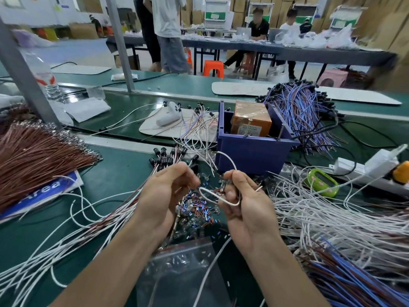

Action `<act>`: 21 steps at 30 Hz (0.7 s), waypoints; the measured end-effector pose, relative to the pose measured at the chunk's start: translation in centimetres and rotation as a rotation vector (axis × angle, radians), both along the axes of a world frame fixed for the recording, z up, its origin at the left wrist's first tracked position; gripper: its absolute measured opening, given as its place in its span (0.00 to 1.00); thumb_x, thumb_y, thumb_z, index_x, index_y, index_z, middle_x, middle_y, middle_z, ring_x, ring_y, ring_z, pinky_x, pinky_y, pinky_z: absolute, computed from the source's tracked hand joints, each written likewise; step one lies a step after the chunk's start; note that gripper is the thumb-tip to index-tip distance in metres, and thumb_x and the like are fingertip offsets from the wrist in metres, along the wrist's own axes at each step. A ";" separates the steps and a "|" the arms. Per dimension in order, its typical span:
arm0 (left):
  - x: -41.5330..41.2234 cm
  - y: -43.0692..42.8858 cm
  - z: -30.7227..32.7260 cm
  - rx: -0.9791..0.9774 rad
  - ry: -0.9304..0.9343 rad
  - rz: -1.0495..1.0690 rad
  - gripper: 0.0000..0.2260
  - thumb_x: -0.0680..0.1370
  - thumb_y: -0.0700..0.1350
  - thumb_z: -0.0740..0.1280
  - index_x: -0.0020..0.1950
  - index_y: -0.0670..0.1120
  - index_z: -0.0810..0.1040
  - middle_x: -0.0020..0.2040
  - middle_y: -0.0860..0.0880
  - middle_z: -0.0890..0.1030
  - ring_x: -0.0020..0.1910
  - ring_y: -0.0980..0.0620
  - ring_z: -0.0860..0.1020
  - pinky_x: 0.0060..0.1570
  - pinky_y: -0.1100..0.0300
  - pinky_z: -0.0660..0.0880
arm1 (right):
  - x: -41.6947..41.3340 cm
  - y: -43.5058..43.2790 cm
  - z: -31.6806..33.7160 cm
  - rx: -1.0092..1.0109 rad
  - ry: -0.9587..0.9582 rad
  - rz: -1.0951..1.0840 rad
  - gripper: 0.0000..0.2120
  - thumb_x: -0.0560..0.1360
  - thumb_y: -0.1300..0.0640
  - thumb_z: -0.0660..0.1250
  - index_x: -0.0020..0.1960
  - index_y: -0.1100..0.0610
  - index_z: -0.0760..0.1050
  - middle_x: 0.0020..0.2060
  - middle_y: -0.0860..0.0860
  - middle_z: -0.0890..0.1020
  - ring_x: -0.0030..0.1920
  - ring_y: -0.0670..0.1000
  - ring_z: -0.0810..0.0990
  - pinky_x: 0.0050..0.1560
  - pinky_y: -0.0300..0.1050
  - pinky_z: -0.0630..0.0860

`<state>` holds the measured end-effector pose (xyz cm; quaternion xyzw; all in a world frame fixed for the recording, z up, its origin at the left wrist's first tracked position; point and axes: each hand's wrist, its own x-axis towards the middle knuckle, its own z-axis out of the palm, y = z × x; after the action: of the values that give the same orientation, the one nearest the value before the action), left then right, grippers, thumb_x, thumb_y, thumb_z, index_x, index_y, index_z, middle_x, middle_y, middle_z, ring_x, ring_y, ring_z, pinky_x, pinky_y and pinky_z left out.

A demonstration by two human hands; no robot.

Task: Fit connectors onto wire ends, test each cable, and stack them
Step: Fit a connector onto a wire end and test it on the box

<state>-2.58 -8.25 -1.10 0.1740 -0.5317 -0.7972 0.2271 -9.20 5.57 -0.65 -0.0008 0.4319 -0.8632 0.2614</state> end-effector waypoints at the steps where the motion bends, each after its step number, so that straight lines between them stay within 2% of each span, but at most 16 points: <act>1: 0.1 -0.1 0.1 0.043 0.016 -0.004 0.15 0.81 0.44 0.66 0.36 0.48 0.87 0.40 0.45 0.86 0.38 0.52 0.83 0.42 0.62 0.81 | -0.1 0.0 0.0 0.029 0.001 -0.007 0.11 0.80 0.57 0.65 0.42 0.59 0.81 0.25 0.49 0.71 0.22 0.43 0.67 0.24 0.34 0.67; 3: 0.1 -0.1 0.2 0.158 0.030 -0.029 0.11 0.77 0.45 0.67 0.41 0.46 0.89 0.39 0.45 0.85 0.36 0.52 0.83 0.38 0.63 0.81 | 0.0 -0.2 -0.1 0.077 -0.009 -0.014 0.11 0.82 0.57 0.64 0.44 0.60 0.81 0.24 0.49 0.73 0.20 0.42 0.67 0.24 0.34 0.68; 5: -0.1 0.1 -0.1 0.223 0.031 -0.039 0.11 0.76 0.46 0.68 0.42 0.45 0.89 0.30 0.49 0.77 0.30 0.53 0.76 0.31 0.64 0.77 | 0.2 -0.5 -0.3 0.096 -0.028 0.000 0.10 0.82 0.58 0.65 0.45 0.60 0.81 0.25 0.49 0.74 0.20 0.42 0.67 0.23 0.36 0.69; 8: -0.2 0.3 -0.4 0.156 -0.005 0.005 0.11 0.78 0.47 0.67 0.43 0.46 0.88 0.23 0.53 0.64 0.25 0.53 0.63 0.26 0.64 0.65 | 0.3 -0.7 -0.5 0.099 -0.024 0.018 0.10 0.82 0.58 0.65 0.46 0.60 0.81 0.25 0.50 0.71 0.19 0.43 0.66 0.21 0.36 0.67; 10: -0.2 0.3 -0.4 0.104 -0.018 0.008 0.12 0.76 0.51 0.68 0.46 0.47 0.89 0.22 0.53 0.62 0.25 0.53 0.60 0.29 0.61 0.62 | 0.3 -0.8 -0.6 0.083 -0.012 0.026 0.12 0.82 0.59 0.64 0.43 0.60 0.82 0.25 0.50 0.71 0.20 0.43 0.66 0.22 0.36 0.66; 13: 0.0 0.6 -0.1 0.005 -0.104 -0.019 0.20 0.75 0.61 0.64 0.49 0.49 0.89 0.24 0.51 0.68 0.27 0.53 0.66 0.33 0.61 0.66 | 0.1 -0.6 -0.6 0.043 -0.014 0.010 0.16 0.82 0.58 0.64 0.38 0.57 0.84 0.25 0.50 0.71 0.23 0.44 0.68 0.25 0.36 0.68; 14: 0.0 0.7 0.0 0.004 -0.116 -0.055 0.23 0.76 0.64 0.62 0.51 0.49 0.88 0.27 0.50 0.73 0.29 0.53 0.70 0.36 0.60 0.69 | 0.0 -0.5 -0.5 0.026 -0.023 -0.008 0.17 0.82 0.58 0.64 0.37 0.56 0.84 0.26 0.50 0.72 0.23 0.43 0.68 0.26 0.36 0.69; 16: 0.1 0.9 0.2 0.069 -0.089 -0.153 0.25 0.77 0.64 0.61 0.60 0.47 0.85 0.41 0.46 0.83 0.37 0.54 0.77 0.43 0.57 0.72 | -0.3 -0.2 -0.3 -0.019 -0.052 -0.062 0.16 0.83 0.58 0.63 0.39 0.58 0.83 0.26 0.50 0.72 0.23 0.43 0.69 0.26 0.36 0.71; 18: 0.2 0.9 0.4 0.133 -0.076 -0.205 0.26 0.74 0.59 0.68 0.68 0.47 0.79 0.51 0.45 0.86 0.43 0.53 0.80 0.46 0.56 0.75 | -0.8 0.2 -0.1 -0.043 -0.076 -0.138 0.13 0.83 0.58 0.63 0.44 0.60 0.81 0.26 0.50 0.72 0.22 0.43 0.68 0.25 0.36 0.71; 20: 0.2 0.8 0.5 0.154 -0.088 -0.233 0.32 0.65 0.50 0.75 0.69 0.47 0.76 0.51 0.46 0.86 0.40 0.54 0.80 0.41 0.59 0.78 | -1.2 0.7 0.1 -0.038 -0.081 -0.207 0.12 0.83 0.58 0.63 0.45 0.59 0.81 0.25 0.50 0.71 0.22 0.43 0.68 0.25 0.36 0.71; 21: 0.1 0.7 0.4 0.157 -0.099 -0.251 0.32 0.64 0.42 0.75 0.69 0.46 0.76 0.51 0.46 0.86 0.39 0.54 0.80 0.38 0.61 0.78 | -1.4 1.0 0.1 -0.032 -0.082 -0.230 0.11 0.83 0.57 0.63 0.45 0.58 0.81 0.25 0.49 0.72 0.22 0.44 0.68 0.25 0.35 0.72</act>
<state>-2.46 -7.51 -0.66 0.1624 -0.4960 -0.8488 0.0849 -10.57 6.57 -0.55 0.0798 0.4042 -0.8936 0.1783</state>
